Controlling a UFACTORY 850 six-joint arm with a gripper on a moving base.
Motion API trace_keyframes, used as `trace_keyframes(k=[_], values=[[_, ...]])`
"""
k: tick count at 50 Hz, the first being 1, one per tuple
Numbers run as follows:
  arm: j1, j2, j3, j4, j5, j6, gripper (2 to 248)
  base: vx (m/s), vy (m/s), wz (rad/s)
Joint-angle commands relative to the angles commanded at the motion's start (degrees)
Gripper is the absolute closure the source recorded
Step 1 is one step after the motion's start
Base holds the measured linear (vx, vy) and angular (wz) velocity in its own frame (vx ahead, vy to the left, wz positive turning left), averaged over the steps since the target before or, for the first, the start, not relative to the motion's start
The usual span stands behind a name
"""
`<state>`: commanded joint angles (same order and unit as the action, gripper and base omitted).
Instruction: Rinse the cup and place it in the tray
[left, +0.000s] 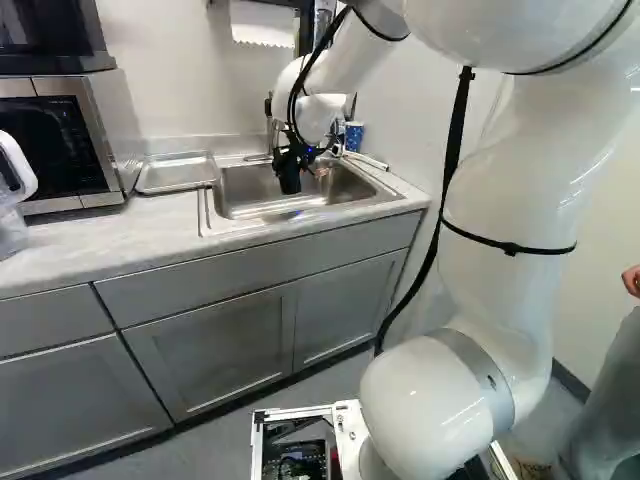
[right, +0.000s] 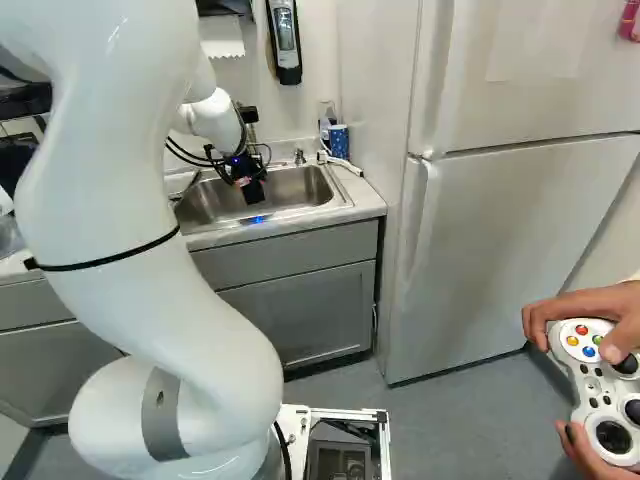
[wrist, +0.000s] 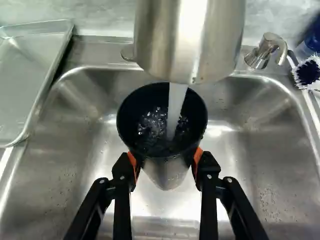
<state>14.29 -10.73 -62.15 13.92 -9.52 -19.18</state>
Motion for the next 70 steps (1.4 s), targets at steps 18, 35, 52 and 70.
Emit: trace_keyframes(k=[18, 35, 52, 70], values=[[0.0, 0.0, 0.0, 0.0, 0.0, 0.0, 129, 0.0, 0.0, 0.0], [0.0, 0.0, 0.0, 0.0, 0.0, 0.0, 129, 0.0, 0.0, 0.0], [0.0, 0.0, 0.0, 0.0, 0.0, 0.0, 129, 0.0, 0.0, 0.0], [0.0, 0.0, 0.0, 0.0, 0.0, 0.0, 129, 0.0, 0.0, 0.0]])
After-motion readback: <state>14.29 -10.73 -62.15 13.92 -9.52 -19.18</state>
